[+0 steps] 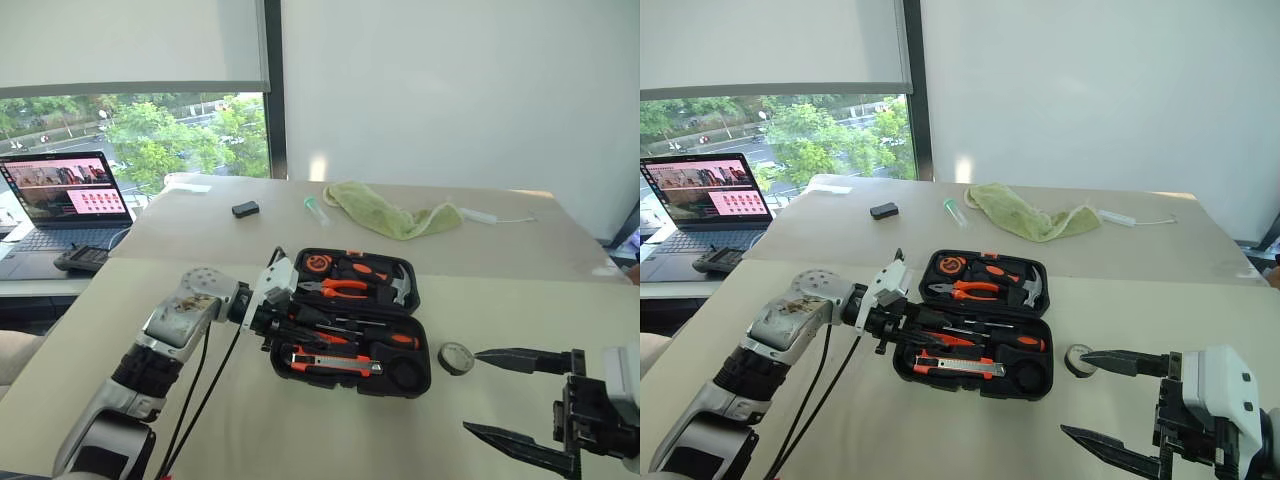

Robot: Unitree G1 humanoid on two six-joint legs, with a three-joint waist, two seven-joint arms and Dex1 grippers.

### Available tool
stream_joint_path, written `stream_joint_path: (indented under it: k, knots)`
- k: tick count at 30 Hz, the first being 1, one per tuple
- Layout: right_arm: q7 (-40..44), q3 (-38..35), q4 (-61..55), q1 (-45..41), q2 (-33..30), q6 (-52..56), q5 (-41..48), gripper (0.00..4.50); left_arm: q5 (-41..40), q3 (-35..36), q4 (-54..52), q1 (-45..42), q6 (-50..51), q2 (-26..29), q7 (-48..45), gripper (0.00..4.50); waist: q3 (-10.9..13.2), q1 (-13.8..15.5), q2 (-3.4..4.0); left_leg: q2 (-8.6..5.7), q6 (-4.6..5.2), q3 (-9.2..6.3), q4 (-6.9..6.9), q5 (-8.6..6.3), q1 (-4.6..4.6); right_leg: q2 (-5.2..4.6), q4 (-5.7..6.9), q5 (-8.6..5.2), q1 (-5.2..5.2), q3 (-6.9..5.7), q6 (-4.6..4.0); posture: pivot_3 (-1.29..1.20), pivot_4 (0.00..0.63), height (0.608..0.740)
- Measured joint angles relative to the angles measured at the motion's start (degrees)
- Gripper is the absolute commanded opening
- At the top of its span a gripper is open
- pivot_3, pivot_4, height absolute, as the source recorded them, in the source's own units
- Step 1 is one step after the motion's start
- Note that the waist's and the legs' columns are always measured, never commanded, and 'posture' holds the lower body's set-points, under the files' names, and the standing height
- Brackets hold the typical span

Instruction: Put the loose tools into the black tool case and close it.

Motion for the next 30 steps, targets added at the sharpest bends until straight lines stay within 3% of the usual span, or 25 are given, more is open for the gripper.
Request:
stream_joint_path:
  k: [2, 3, 10, 14, 17, 23, 30]
  knots:
    - [-0.5, 0.2, -0.1, 0.3, 0.2, 0.0, 0.0, 4.5, 0.9, -0.6, 0.0, 3.1, -0.8, -0.2, 1.4, 0.1, 0.0, -0.1, 0.0, 0.02, -0.03, 0.0, -0.01, 0.02, -0.01, 0.03, 0.02, 0.0, -0.03, 0.01, -0.01, 0.0, 0.15, 0.74]
    - [-0.6, 0.3, -0.1, 0.4, 0.2, 0.0, 0.0, 4.5, 1.9, -1.1, 0.1, 4.8, -2.3, -0.3, 2.1, 0.04, 0.0, -0.1, 0.0, 0.01, -0.03, 0.0, -0.01, 0.02, 0.0, 0.02, 0.02, 0.01, -0.03, 0.01, -0.02, 0.0, 0.15, 0.74]
    - [-1.2, 0.2, -0.2, 1.6, 0.2, 0.3, -0.1, 4.5, 8.3, -4.6, 4.6, 7.0, -15.7, -1.5, 4.6, 0.04, -0.2, 0.5, 0.13, 0.01, 0.01, -0.03, 0.0, 0.03, 0.26, -0.2, -0.07, 0.0, 0.28, 0.03, -0.14, 0.0, 0.15, 0.74]
    - [-4.1, 0.3, -0.9, 2.1, 0.2, 2.4, -0.1, 4.5, 10.5, -5.8, 6.4, 6.6, -18.9, -2.5, 5.9, 0.04, -0.3, 0.6, 0.24, 0.02, 0.11, -0.03, -0.09, 0.06, 1.02, -0.62, -0.18, -0.2, 1.01, -0.01, -0.37, 0.0, 0.15, 0.74]
    - [-7.4, 0.9, -1.8, 2.6, 0.1, 5.4, 0.9, 4.5, 10.5, -5.9, 6.4, 6.0, -14.5, -3.9, 6.4, 0.04, -0.4, 0.6, 0.26, 0.02, 0.11, -0.04, -0.1, 0.07, 1.14, -0.9, -0.18, -0.44, 1.02, -0.03, 0.08, 0.0, 0.15, 0.74]
    - [-10.2, 4.8, -3.5, 2.8, -0.7, 9.2, 1.6, 4.5, 5.9, -6.8, 6.9, 2.0, 6.5, -7.0, 5.4, 0.04, -0.5, 0.3, 0.28, -0.03, 0.17, 0.0, -0.08, 0.13, 0.92, -0.52, -0.11, -0.34, 0.99, -0.06, 0.26, 0.0, 0.15, 0.74]
    - [-16.2, 7.0, -3.2, -1.8, -1.8, 13.2, 5.0, 4.5, 3.9, -6.0, 4.6, 1.9, 11.6, -5.4, 4.3, 0.04, -0.5, -0.2, 0.27, 0.08, 0.09, -0.04, -0.29, 0.09, 0.85, -0.38, -0.12, -0.33, 0.81, 0.02, -0.42, 0.0, 0.15, 0.74]
